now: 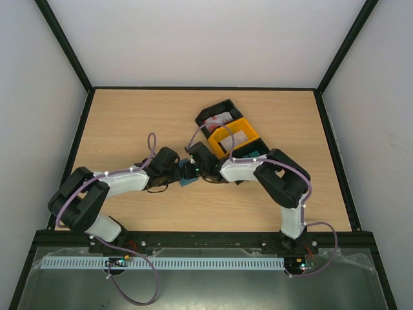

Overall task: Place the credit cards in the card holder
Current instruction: Close the card holder at the center of the board.

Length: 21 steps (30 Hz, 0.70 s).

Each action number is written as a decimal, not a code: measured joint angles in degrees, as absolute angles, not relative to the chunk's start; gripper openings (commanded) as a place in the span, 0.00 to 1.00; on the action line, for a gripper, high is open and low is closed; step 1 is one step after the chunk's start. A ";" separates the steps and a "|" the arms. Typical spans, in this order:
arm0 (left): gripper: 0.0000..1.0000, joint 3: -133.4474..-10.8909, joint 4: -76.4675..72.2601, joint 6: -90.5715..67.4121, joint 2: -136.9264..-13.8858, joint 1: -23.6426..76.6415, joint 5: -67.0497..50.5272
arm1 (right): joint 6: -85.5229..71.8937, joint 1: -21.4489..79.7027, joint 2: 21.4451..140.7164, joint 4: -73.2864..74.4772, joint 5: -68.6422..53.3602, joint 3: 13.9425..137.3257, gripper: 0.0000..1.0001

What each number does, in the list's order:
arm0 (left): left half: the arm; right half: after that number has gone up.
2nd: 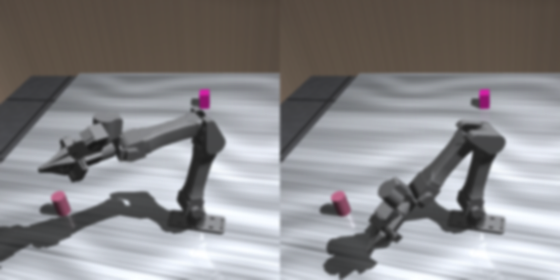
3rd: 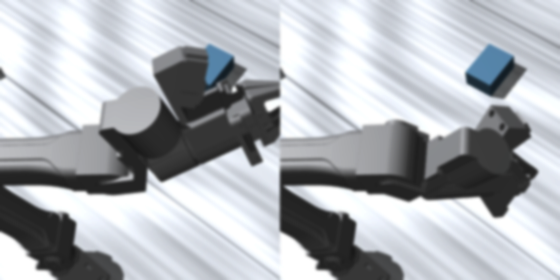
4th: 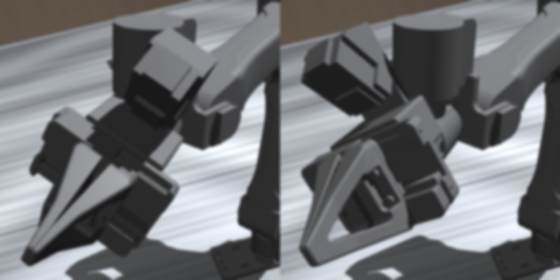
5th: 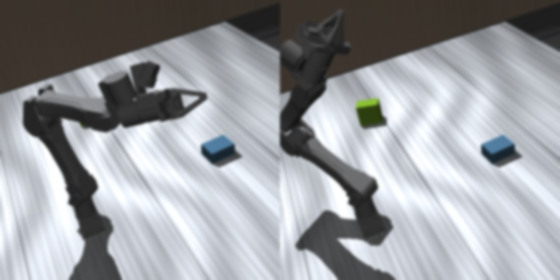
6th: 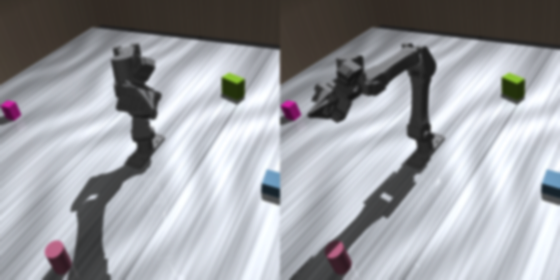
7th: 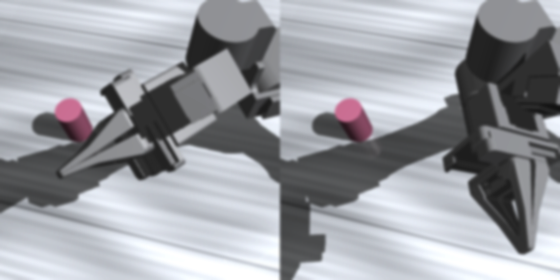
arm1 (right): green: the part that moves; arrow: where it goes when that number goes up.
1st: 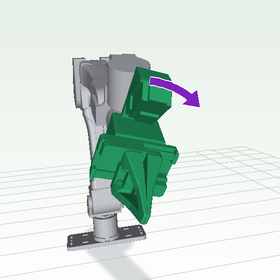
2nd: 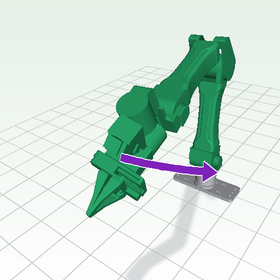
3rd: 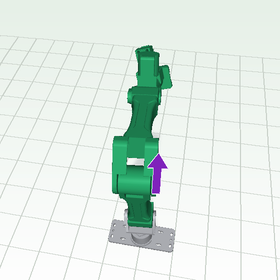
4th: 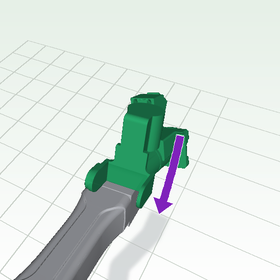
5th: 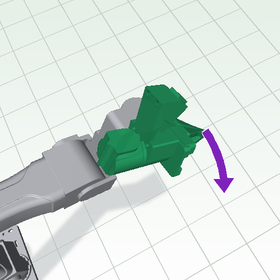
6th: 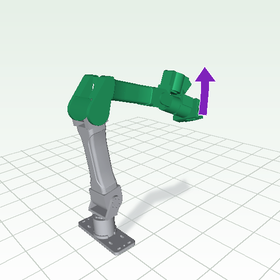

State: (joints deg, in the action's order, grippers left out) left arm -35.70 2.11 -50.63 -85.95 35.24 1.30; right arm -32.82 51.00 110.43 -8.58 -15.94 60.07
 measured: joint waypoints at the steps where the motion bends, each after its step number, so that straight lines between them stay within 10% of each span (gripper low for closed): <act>1: 0.36 -35.70 2.11 -50.63 -85.95 35.24 1.30 | -32.88 51.00 110.39 -9.28 -15.99 59.68 0.02; 21: 0.35 -35.73 2.04 -50.63 -86.02 35.24 1.15 | -35.57 48.12 108.49 -11.97 -19.29 57.65 0.02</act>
State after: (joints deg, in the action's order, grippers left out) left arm -35.73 2.04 -50.63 -86.02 35.24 1.15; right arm -35.57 48.12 108.49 -11.97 -19.29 57.65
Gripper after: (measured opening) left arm 0.353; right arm 0.021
